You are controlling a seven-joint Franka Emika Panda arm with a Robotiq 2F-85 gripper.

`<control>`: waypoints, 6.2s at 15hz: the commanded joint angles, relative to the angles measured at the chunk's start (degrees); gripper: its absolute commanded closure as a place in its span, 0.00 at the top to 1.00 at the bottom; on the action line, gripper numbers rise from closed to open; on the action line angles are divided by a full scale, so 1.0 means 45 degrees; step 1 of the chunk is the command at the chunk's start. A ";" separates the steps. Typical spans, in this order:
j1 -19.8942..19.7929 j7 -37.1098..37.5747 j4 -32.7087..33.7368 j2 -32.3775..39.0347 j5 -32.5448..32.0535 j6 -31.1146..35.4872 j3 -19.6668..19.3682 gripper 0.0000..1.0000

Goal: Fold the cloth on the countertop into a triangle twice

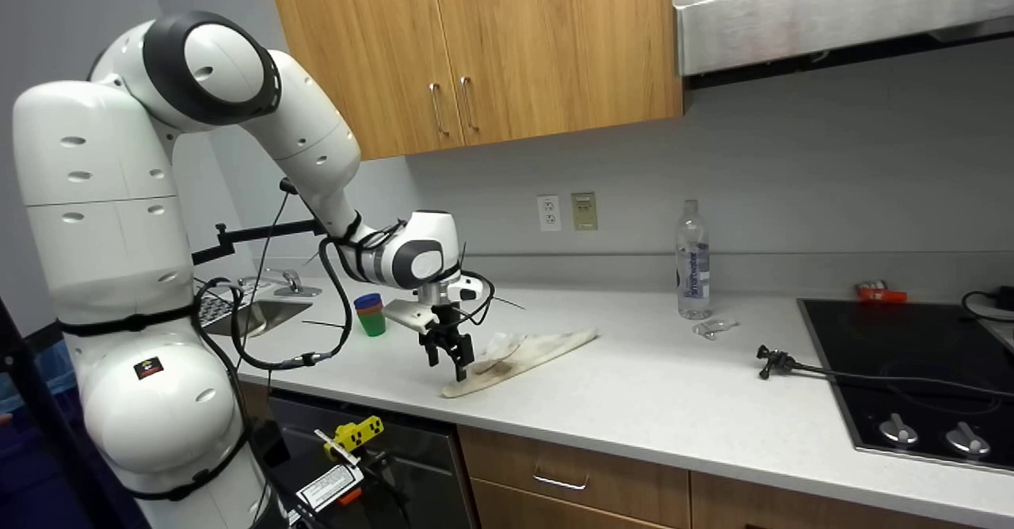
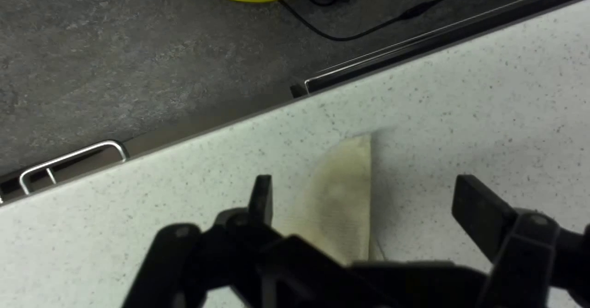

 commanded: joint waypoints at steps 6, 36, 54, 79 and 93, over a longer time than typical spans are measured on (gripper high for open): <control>0.0200 0.0125 0.0233 0.1393 -0.0155 0.1818 -0.0024 1.00; -0.1125 -0.4374 0.2477 0.0255 0.2463 -0.3374 0.0245 0.01; 0.0052 0.0450 0.6507 0.4401 -0.2506 -0.0072 -0.2238 0.01; 0.0653 0.1191 0.4977 0.1588 -0.3662 -0.0079 -0.2301 1.00; -0.0204 -0.3723 0.1893 -0.3950 0.1422 0.0653 -0.0933 1.00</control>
